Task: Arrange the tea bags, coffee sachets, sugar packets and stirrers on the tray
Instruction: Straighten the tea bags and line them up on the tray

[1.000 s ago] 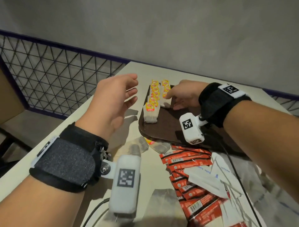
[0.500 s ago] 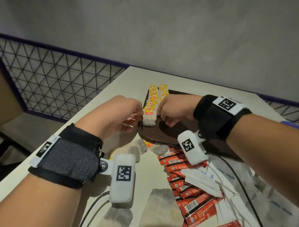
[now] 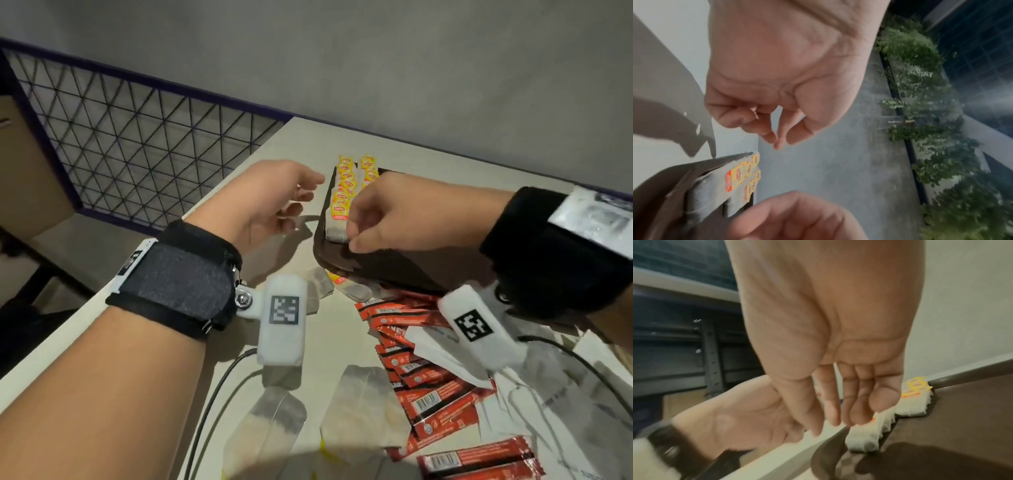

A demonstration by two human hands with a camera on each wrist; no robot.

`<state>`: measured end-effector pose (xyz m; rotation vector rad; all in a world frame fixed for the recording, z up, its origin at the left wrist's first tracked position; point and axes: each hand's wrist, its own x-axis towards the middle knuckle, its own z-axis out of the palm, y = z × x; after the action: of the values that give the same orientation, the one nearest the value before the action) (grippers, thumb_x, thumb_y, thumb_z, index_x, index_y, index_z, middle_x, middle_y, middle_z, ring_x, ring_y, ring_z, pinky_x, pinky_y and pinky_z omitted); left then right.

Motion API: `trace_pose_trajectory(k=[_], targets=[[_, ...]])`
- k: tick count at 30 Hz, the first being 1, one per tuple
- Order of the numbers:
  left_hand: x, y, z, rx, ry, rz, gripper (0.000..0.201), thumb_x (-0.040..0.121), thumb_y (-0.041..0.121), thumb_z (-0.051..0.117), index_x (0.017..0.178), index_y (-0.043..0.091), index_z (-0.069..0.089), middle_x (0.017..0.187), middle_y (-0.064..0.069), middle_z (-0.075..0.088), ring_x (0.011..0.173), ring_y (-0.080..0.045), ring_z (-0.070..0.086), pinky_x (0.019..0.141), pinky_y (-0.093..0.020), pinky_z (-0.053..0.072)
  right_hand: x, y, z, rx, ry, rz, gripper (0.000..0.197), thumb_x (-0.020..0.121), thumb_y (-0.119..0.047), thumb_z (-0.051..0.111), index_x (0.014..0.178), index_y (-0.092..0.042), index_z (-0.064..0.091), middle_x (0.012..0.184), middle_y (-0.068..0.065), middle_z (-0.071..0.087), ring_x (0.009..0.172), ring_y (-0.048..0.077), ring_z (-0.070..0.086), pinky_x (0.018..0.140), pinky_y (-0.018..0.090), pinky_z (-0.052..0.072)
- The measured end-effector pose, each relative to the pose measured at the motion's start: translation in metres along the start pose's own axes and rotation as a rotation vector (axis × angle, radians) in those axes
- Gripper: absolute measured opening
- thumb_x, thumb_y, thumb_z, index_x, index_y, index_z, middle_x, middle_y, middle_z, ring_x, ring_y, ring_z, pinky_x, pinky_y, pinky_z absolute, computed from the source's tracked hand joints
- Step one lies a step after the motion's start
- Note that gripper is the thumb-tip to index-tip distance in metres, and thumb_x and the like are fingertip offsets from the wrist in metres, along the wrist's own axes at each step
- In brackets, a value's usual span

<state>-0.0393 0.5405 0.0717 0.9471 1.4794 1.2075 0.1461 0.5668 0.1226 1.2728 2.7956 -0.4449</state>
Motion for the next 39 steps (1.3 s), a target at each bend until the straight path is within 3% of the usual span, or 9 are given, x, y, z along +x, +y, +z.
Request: trace_pose_trajectory(k=[3, 6, 11, 13, 17, 22, 30, 35, 39], targets=[[-0.001, 0.004, -0.006, -0.135, 0.044, 0.031, 0.028, 0.092, 0.015, 0.054, 0.109, 0.020, 0.076, 0.084, 0.006, 0.060, 0.063, -0.009, 0.050, 0.052, -0.022, 0.039, -0.012, -0.022, 0.010, -0.224, -0.150, -0.130, 0.015, 0.086, -0.040, 0.074, 0.093, -0.027, 0.073, 0.080, -0.011, 0.070, 0.072, 0.005, 0.063, 0.063, 0.020, 0.049], [-0.001, 0.006, -0.012, -0.234, 0.086, 0.054, 0.028, 0.090, 0.015, 0.055, 0.108, 0.019, 0.076, 0.081, 0.007, 0.060, 0.063, -0.008, 0.052, 0.051, -0.022, 0.039, -0.013, -0.034, 0.027, -0.379, -0.098, -0.231, 0.016, 0.088, -0.041, 0.069, 0.085, -0.025, 0.067, 0.077, -0.005, 0.066, 0.068, 0.013, 0.062, 0.063, 0.033, 0.057], [-0.002, 0.009, -0.018, -0.284, 0.177, 0.106, 0.028, 0.086, 0.014, 0.057, 0.106, 0.020, 0.076, 0.087, 0.005, 0.062, 0.070, -0.011, 0.054, 0.055, -0.025, 0.040, -0.017, -0.046, 0.047, -0.522, -0.162, -0.240, 0.005, 0.094, -0.014, 0.059, 0.097, -0.012, 0.062, 0.082, 0.004, 0.061, 0.063, 0.016, 0.056, 0.049, 0.026, 0.044], [-0.003, 0.009, -0.017, -0.295, 0.188, 0.112, 0.028, 0.086, 0.015, 0.058, 0.107, 0.020, 0.076, 0.088, 0.005, 0.063, 0.071, -0.012, 0.054, 0.054, -0.024, 0.040, -0.020, -0.050, 0.049, -0.508, -0.169, -0.234, 0.011, 0.094, -0.005, 0.055, 0.102, -0.009, 0.061, 0.084, 0.006, 0.058, 0.062, 0.015, 0.052, 0.047, 0.024, 0.037], [-0.007, 0.011, -0.016, -0.319, 0.184, 0.117, 0.027, 0.088, 0.015, 0.060, 0.109, 0.018, 0.076, 0.089, 0.004, 0.064, 0.073, -0.013, 0.054, 0.055, -0.024, 0.040, -0.023, -0.055, 0.054, -0.437, -0.144, -0.244, 0.029, 0.088, 0.005, 0.050, 0.110, -0.009, 0.061, 0.087, 0.009, 0.060, 0.068, 0.023, 0.059, 0.055, 0.033, 0.049], [-0.009, 0.013, -0.017, -0.337, 0.191, 0.140, 0.028, 0.088, 0.015, 0.060, 0.110, 0.018, 0.076, 0.089, 0.004, 0.064, 0.075, -0.013, 0.055, 0.056, -0.025, 0.041, -0.024, -0.055, 0.059, -0.394, -0.079, -0.256, 0.026, 0.085, 0.005, 0.050, 0.102, -0.011, 0.059, 0.086, 0.008, 0.058, 0.072, 0.028, 0.061, 0.064, 0.042, 0.056], [-0.011, 0.014, -0.018, -0.361, 0.198, 0.151, 0.029, 0.088, 0.013, 0.057, 0.109, 0.018, 0.077, 0.090, 0.003, 0.064, 0.076, -0.013, 0.055, 0.058, -0.024, 0.042, -0.025, -0.051, 0.063, -0.383, -0.035, -0.282, 0.025, 0.087, 0.005, 0.054, 0.098, -0.013, 0.067, 0.088, 0.008, 0.066, 0.077, 0.026, 0.065, 0.070, 0.043, 0.058], [-0.012, 0.014, -0.019, -0.365, 0.197, 0.158, 0.028, 0.090, 0.013, 0.056, 0.108, 0.018, 0.077, 0.088, 0.004, 0.064, 0.074, -0.013, 0.054, 0.059, -0.024, 0.041, -0.023, -0.046, 0.061, -0.358, -0.025, -0.277, 0.014, 0.087, 0.001, 0.061, 0.087, -0.012, 0.068, 0.080, 0.007, 0.067, 0.074, 0.024, 0.066, 0.067, 0.035, 0.056], [-0.011, 0.013, -0.020, -0.372, 0.201, 0.157, 0.022, 0.093, 0.018, 0.061, 0.108, 0.019, 0.077, 0.086, 0.006, 0.064, 0.074, -0.012, 0.054, 0.060, -0.025, 0.041, -0.030, -0.036, 0.050, -0.090, 0.013, -0.208, 0.013, 0.088, -0.012, 0.075, 0.076, -0.018, 0.074, 0.071, -0.005, 0.070, 0.066, 0.008, 0.066, 0.061, 0.019, 0.053]])
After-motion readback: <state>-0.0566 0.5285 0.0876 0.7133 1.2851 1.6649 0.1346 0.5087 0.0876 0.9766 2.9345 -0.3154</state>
